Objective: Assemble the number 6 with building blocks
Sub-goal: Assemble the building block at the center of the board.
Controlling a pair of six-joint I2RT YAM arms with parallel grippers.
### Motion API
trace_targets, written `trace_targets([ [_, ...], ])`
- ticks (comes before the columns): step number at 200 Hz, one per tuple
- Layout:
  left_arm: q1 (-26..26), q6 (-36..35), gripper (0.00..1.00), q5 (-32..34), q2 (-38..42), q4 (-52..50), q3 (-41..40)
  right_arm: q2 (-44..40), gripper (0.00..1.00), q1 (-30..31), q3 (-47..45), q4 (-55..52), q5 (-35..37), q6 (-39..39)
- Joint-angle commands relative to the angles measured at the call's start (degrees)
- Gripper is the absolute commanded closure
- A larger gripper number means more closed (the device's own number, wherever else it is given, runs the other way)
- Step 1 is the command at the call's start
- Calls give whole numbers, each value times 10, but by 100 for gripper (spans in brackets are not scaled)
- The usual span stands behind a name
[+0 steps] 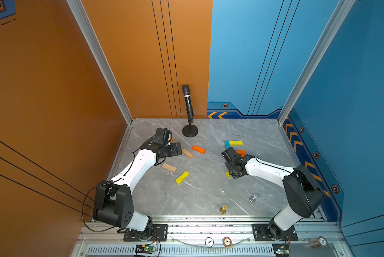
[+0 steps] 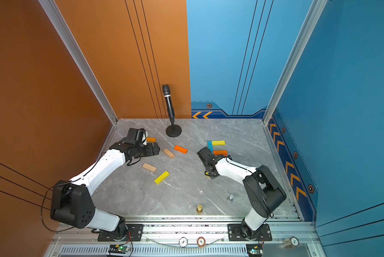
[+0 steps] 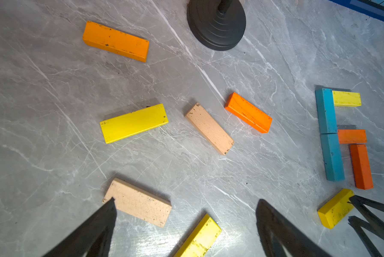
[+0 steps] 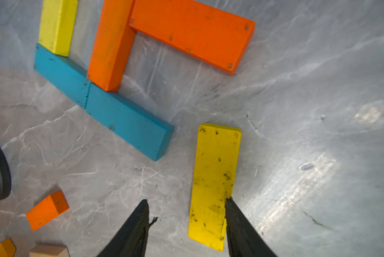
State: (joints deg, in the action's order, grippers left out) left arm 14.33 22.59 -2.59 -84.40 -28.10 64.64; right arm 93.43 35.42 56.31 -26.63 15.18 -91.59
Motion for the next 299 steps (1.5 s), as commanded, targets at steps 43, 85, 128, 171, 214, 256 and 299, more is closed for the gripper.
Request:
trace_targets([
  [43, 6, 5, 2, -12, -9, -3, 15, -24, 45, 30, 28, -130, -4, 234],
  [85, 9, 5, 2, -11, -12, -3, 16, -11, 46, 44, 38, -152, -15, 268],
  [128, 12, 1, 2, -3, -10, -3, 14, 42, 49, 70, 62, -144, -35, 269],
  [171, 14, -2, 3, 2, -11, -4, 14, 81, 54, 76, 82, -141, -41, 263],
  [214, 14, -2, 2, 0, -15, -4, 15, 95, 62, 70, 85, -137, -33, 248],
  [256, 14, -3, 2, 0, -16, -4, 15, 102, 66, 52, 86, -128, -33, 252],
  [299, 14, -5, 2, -1, -20, -3, 16, 114, 69, 34, 93, -125, -35, 260],
])
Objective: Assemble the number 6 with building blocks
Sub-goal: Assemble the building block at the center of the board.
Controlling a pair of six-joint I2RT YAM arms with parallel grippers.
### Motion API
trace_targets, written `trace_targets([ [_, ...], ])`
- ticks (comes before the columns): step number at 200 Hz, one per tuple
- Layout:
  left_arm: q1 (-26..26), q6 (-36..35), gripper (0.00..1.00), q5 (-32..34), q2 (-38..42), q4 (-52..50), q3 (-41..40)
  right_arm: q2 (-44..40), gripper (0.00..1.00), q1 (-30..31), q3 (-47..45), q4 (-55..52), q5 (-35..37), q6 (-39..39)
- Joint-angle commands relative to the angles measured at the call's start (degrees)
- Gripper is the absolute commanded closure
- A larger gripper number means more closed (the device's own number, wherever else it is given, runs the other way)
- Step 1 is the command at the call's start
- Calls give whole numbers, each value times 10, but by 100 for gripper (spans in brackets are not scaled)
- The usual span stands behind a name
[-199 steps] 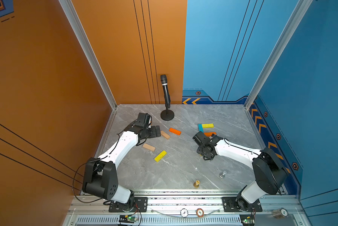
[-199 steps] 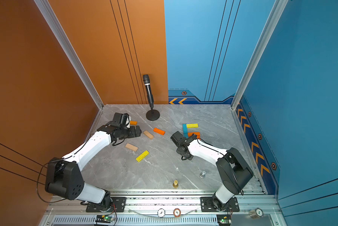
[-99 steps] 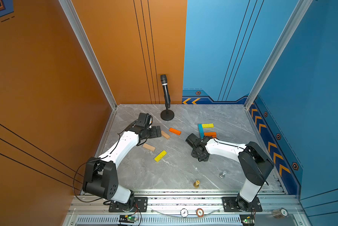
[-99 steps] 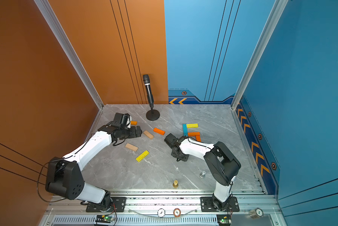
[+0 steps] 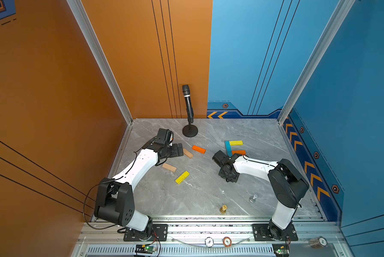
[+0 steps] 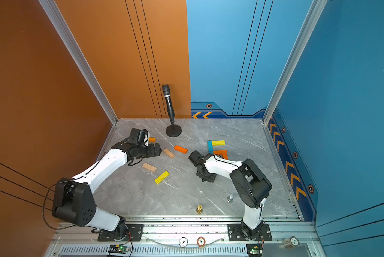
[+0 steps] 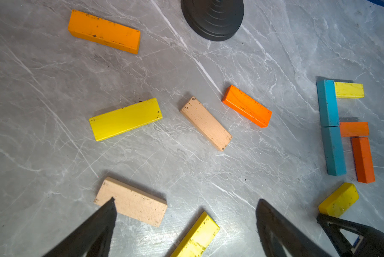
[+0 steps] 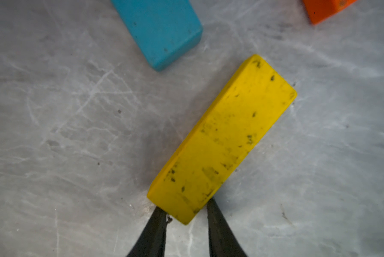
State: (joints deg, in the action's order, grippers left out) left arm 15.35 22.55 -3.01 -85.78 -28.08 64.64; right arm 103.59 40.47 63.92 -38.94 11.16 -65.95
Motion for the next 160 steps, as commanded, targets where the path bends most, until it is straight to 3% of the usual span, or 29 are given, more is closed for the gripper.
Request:
trace_targets([
  [1, 4, -5, 2, 3, -6, -3, 16, 12, 68, -17, 17, -2, 5, 4],
  [160, 5, -7, 2, 2, -7, -3, 17, 26, 68, -41, 42, -5, 13, 41],
])
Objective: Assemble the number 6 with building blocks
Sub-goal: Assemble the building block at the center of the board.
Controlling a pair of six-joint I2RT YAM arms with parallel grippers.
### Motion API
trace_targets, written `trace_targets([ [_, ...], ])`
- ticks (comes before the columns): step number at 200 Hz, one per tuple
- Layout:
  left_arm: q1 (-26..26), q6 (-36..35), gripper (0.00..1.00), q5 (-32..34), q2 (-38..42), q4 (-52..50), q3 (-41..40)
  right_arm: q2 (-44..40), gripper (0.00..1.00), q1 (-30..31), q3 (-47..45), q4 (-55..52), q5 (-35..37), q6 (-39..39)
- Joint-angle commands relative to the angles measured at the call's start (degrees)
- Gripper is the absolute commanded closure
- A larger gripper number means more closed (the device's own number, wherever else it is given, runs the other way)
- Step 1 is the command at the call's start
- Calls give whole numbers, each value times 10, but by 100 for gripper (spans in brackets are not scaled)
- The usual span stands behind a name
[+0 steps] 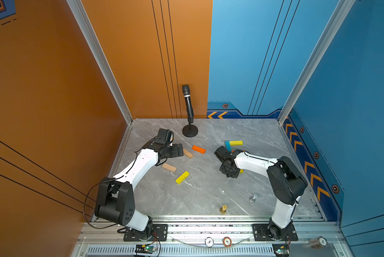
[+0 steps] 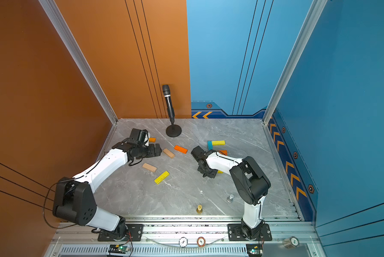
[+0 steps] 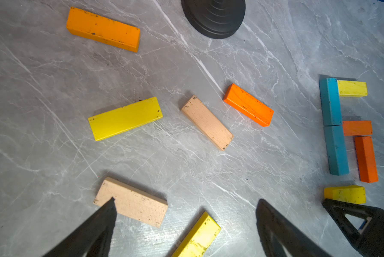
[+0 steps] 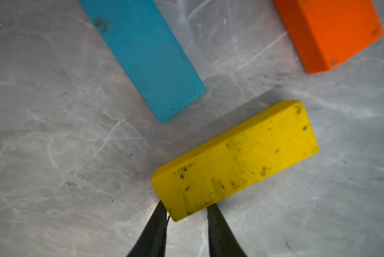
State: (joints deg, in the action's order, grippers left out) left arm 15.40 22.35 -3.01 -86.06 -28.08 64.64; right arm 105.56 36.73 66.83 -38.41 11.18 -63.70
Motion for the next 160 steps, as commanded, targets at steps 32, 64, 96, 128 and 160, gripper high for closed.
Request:
trace_targets([
  [32, 5, -5, 2, 3, -2, -4, 17, 1, 65, -3, 13, -24, 19, 30],
  [64, 7, -5, 2, 3, -2, -3, 17, -11, 56, 4, 3, -32, 27, 36],
  [96, 8, -5, 2, 2, -3, -3, 17, -15, 49, 4, -12, -36, 28, 35],
  [128, 8, -6, 2, 3, -4, -3, 17, -10, 44, 4, -18, -42, 32, 36],
  [160, 10, -6, 2, 3, -6, -3, 17, -9, 44, -1, -15, -46, 39, 39],
])
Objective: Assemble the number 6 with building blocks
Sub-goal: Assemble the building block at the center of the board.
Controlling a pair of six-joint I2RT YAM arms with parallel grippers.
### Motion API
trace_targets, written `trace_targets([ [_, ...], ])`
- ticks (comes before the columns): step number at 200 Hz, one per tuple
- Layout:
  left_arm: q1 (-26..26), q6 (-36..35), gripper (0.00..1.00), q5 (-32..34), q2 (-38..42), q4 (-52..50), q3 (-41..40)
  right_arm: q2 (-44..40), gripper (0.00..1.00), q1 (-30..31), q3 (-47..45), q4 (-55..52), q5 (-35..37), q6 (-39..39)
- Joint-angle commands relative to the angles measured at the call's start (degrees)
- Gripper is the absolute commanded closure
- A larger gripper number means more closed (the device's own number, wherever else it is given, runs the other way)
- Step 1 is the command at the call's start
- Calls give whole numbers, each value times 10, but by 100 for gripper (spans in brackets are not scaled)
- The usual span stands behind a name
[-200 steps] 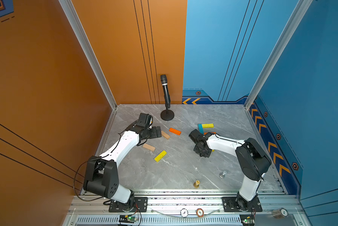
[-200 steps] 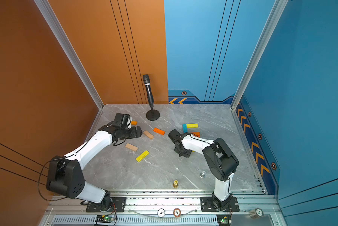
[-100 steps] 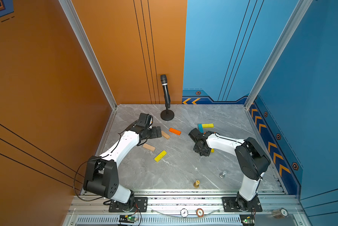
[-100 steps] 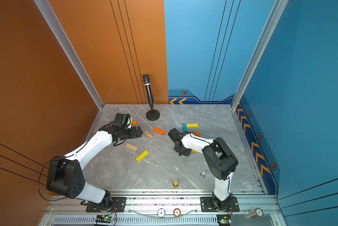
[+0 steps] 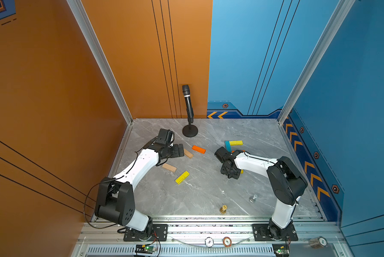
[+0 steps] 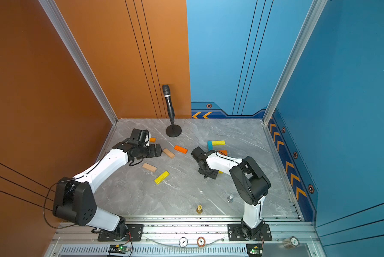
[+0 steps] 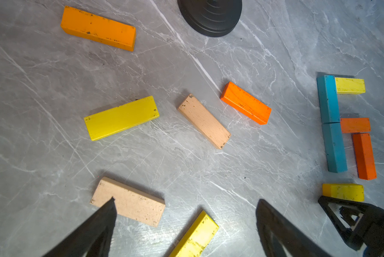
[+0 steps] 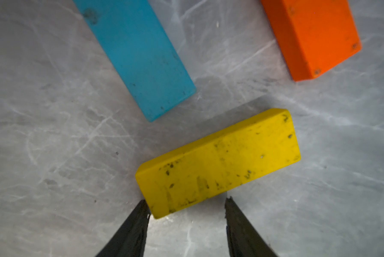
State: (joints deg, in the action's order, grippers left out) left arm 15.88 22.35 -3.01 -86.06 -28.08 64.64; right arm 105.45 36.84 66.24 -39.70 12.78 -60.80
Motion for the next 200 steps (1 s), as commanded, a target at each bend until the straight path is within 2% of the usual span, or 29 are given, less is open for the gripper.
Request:
trace_targets([
  [1, 5, -6, 2, 3, -6, -3, 17, -8, 44, -2, -9, -34, 24, 11],
  [65, 6, -7, 2, 2, -4, -1, 16, -6, 50, -16, -9, -37, 27, 43],
  [200, 6, -8, 2, 0, -9, 0, 18, 12, 50, -32, 3, -27, -14, 154],
])
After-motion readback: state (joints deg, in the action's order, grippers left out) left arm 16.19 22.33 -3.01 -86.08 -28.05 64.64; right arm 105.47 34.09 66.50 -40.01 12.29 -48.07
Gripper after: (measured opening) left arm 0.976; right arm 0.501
